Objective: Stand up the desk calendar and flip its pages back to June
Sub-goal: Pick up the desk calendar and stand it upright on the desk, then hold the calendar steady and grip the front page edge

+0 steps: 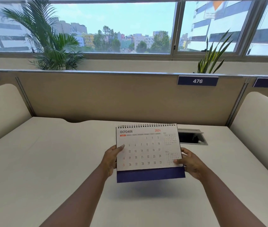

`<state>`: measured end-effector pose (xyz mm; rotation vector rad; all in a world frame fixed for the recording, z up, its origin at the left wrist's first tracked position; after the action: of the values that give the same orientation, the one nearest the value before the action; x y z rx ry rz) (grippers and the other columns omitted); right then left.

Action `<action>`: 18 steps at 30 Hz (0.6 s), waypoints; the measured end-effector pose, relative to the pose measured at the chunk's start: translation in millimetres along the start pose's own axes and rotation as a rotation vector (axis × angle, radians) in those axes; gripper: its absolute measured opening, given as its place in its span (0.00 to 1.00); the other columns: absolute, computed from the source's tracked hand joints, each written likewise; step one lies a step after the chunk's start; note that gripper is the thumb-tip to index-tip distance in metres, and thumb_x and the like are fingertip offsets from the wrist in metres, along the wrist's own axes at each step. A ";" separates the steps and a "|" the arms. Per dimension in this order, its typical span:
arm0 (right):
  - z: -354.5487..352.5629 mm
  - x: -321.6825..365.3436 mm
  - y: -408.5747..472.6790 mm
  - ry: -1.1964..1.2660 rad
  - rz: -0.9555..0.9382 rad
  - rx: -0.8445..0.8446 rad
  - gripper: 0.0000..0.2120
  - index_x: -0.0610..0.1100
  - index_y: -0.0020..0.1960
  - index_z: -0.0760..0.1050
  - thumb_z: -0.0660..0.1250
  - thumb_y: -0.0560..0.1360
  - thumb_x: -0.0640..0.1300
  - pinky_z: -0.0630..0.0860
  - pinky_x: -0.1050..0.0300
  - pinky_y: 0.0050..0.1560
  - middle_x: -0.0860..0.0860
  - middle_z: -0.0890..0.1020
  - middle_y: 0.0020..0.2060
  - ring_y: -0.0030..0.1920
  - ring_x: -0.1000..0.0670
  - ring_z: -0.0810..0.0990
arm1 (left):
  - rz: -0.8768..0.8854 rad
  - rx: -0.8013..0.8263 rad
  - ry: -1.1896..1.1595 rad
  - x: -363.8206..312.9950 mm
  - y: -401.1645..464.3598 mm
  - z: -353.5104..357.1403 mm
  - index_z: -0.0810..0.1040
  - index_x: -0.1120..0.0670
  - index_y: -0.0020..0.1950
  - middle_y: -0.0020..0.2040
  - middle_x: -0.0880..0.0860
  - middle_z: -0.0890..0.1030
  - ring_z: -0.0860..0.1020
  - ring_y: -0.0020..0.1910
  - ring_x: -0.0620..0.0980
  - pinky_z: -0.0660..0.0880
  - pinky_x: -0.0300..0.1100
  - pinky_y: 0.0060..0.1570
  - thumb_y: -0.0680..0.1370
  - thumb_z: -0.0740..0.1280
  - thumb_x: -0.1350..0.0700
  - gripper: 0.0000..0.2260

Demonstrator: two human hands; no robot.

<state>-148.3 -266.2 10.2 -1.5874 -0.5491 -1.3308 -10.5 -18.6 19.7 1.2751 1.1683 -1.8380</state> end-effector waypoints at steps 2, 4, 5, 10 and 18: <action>-0.8 1.7 -12.0 -0.001 -0.042 0.014 0.21 0.42 0.58 0.69 0.65 0.70 0.25 0.77 0.53 0.38 0.44 0.82 0.48 0.47 0.46 0.80 | 0.020 0.023 0.003 -4.8 -8.0 2.7 0.77 0.51 0.51 0.49 0.55 0.82 0.80 0.44 0.55 0.76 0.46 0.39 0.78 0.62 0.51 0.06; -2.4 1.2 -22.0 -0.015 -0.076 0.020 0.22 0.42 0.59 0.69 0.66 0.70 0.26 0.78 0.52 0.40 0.43 0.82 0.49 0.48 0.45 0.80 | 0.040 0.045 -0.005 -10.0 -14.7 5.3 0.77 0.51 0.52 0.47 0.55 0.82 0.81 0.43 0.55 0.77 0.46 0.38 0.78 0.61 0.49 0.09; -3.2 0.2 -26.3 -0.027 -0.088 0.020 0.22 0.42 0.60 0.68 0.66 0.70 0.26 0.79 0.52 0.40 0.43 0.81 0.50 0.49 0.44 0.80 | 0.050 0.058 -0.002 -11.9 -17.3 5.6 0.77 0.50 0.52 0.46 0.55 0.83 0.81 0.42 0.55 0.77 0.46 0.38 0.79 0.60 0.49 0.09; -5.3 -7.8 -44.4 -0.057 -0.122 0.026 0.24 0.42 0.61 0.68 0.67 0.69 0.25 0.80 0.52 0.42 0.42 0.80 0.50 0.52 0.42 0.79 | 0.102 0.120 0.047 -18.8 -28.1 5.6 0.79 0.47 0.47 0.34 0.48 0.86 0.84 0.33 0.48 0.78 0.41 0.32 0.79 0.54 0.41 0.17; -2.8 -24.0 -60.3 -0.114 -0.163 -0.043 0.24 0.39 0.60 0.70 0.64 0.68 0.21 0.80 0.53 0.43 0.41 0.81 0.48 0.48 0.44 0.80 | 0.074 0.107 0.086 -20.0 -37.1 2.3 0.78 0.52 0.36 0.27 0.49 0.83 0.80 0.32 0.51 0.72 0.41 0.36 0.78 0.46 0.38 0.29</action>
<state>-206.1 -236.6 10.7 -1.6904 -0.7381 -1.3857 -35.7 -4.9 50.6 1.4505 1.0649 -1.8288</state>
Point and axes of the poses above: each hand's wrist, its own y-axis towards the middle knuckle, its own z-axis out of the palm, x = y × z, the point moved 3 cm from there along y, towards the middle knuckle
